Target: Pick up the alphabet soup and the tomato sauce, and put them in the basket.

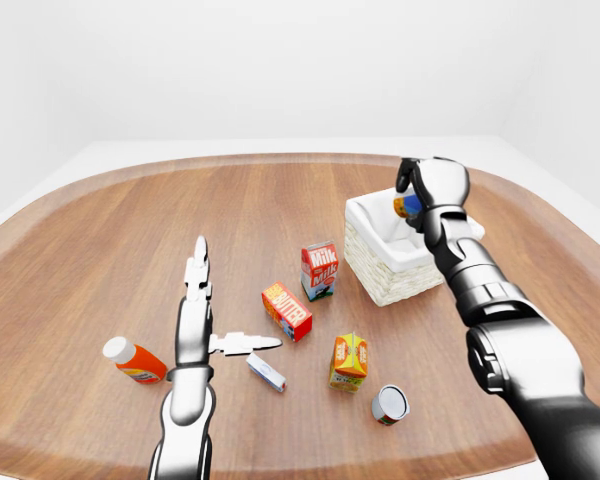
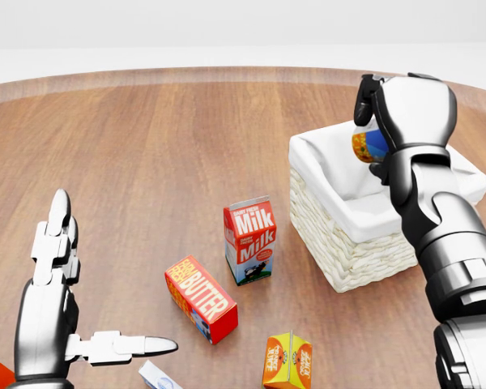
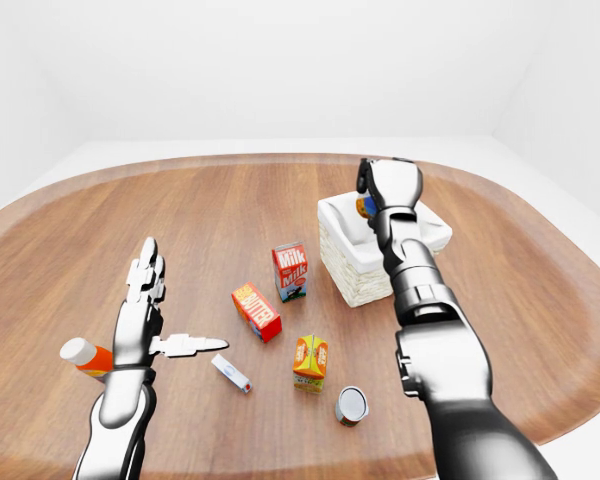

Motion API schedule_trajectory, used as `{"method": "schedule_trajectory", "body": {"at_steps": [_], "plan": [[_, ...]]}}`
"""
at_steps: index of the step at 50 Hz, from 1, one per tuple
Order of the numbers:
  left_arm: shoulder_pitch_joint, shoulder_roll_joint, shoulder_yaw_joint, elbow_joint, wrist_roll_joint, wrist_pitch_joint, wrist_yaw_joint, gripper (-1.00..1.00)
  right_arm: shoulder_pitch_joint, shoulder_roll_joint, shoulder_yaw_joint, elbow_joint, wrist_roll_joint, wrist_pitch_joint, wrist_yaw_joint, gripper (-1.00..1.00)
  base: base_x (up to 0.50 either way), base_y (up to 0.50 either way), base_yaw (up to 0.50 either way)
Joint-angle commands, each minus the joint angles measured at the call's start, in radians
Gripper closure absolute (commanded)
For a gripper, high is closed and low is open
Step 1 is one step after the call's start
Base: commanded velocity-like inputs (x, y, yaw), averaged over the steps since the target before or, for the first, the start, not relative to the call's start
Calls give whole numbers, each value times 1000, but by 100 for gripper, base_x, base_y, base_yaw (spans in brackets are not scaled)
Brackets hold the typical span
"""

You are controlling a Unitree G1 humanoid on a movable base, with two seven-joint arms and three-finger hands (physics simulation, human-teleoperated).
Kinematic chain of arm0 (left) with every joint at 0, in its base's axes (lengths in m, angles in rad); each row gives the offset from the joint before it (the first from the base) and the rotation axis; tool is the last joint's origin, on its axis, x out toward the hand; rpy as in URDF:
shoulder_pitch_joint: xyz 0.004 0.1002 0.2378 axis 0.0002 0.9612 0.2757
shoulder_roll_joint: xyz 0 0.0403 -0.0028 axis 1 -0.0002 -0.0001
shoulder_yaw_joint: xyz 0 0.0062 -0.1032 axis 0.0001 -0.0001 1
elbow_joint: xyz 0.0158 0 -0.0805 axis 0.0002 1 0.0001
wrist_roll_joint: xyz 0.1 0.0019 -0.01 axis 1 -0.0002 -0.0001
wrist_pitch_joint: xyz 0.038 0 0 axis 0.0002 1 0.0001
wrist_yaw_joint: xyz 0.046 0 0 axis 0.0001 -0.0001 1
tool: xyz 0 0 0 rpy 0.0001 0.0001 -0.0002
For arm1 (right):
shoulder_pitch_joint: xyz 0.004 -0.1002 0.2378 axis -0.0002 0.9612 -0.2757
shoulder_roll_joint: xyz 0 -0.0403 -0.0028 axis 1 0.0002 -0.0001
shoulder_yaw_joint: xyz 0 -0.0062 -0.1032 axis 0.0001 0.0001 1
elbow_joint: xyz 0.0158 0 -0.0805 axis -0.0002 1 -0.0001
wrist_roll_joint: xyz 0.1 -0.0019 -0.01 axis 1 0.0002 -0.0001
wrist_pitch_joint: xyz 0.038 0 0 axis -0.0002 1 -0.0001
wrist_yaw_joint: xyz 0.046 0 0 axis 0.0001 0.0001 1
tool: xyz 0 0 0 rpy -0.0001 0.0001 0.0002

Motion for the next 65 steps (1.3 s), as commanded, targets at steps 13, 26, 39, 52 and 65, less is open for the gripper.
{"method": "schedule_trajectory", "body": {"at_steps": [13, 26, 39, 52, 65], "plan": [[-1, -1, 3, 0, -9, 0, 0, -100, -108, 23, 29, 175, -111, 0, 0, 100, 0, 0, 0], [0, 0, 4, -1, -11, 0, -2, -100, -126, 15, 46, 208, -211, 0, 0, 100, 0, 0, 0], [0, 0, 4, -1, -11, 0, -1, -100, -129, 21, 44, 220, -295, 0, 0, 100, 0, 0, 0], [0, 0, 4, -1, -10, 0, -2, -100, -118, 26, 37, 224, -333, 0, 0, 100, 0, 0, 0], [0, 0, 4, -1, -10, 0, -2, -100, -105, 22, 32, 227, -344, 0, 0, 100, 0, 0, 0]]}}
